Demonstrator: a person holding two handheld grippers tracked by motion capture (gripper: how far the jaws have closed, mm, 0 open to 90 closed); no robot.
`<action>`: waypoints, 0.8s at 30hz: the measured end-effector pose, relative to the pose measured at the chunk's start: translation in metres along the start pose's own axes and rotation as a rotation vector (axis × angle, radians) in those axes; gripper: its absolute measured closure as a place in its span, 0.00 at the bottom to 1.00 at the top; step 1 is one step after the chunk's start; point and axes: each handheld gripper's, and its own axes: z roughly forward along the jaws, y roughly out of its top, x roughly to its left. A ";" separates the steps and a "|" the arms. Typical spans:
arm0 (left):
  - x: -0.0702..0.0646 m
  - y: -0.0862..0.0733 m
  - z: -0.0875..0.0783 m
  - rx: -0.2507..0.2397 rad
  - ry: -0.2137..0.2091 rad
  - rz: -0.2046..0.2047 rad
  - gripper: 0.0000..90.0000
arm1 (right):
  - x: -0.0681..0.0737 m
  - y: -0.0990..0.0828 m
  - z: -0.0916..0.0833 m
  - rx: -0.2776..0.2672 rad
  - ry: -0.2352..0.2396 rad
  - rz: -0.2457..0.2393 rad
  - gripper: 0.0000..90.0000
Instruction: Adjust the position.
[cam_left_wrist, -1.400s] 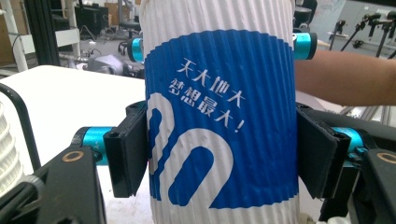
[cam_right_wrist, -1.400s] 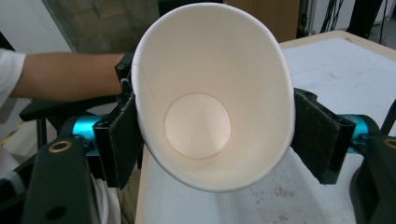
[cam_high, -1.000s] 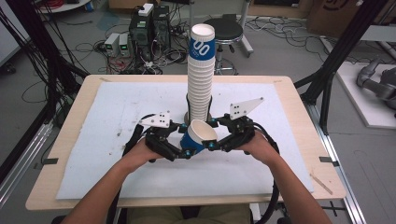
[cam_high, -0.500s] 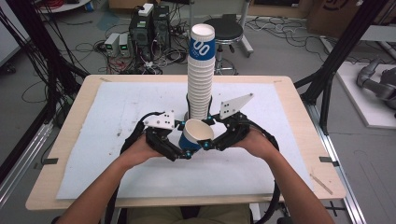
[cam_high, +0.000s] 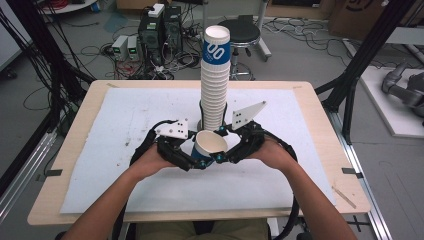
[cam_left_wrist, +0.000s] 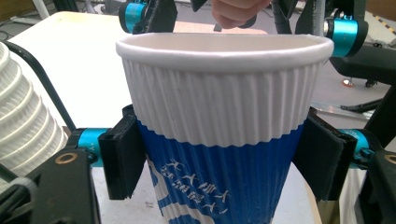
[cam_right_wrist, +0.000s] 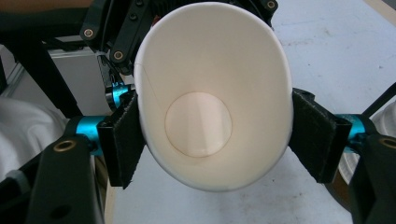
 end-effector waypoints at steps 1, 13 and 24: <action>0.000 0.000 0.000 0.002 -0.002 -0.002 0.29 | 0.000 0.000 0.000 0.005 -0.001 0.001 0.29; 0.002 -0.010 -0.009 -0.095 0.036 -0.058 0.31 | 0.001 -0.001 -0.012 -0.087 -0.049 0.036 0.23; 0.011 -0.026 -0.045 -0.253 0.170 -0.150 0.31 | -0.007 -0.035 -0.042 -0.177 -0.161 0.123 0.23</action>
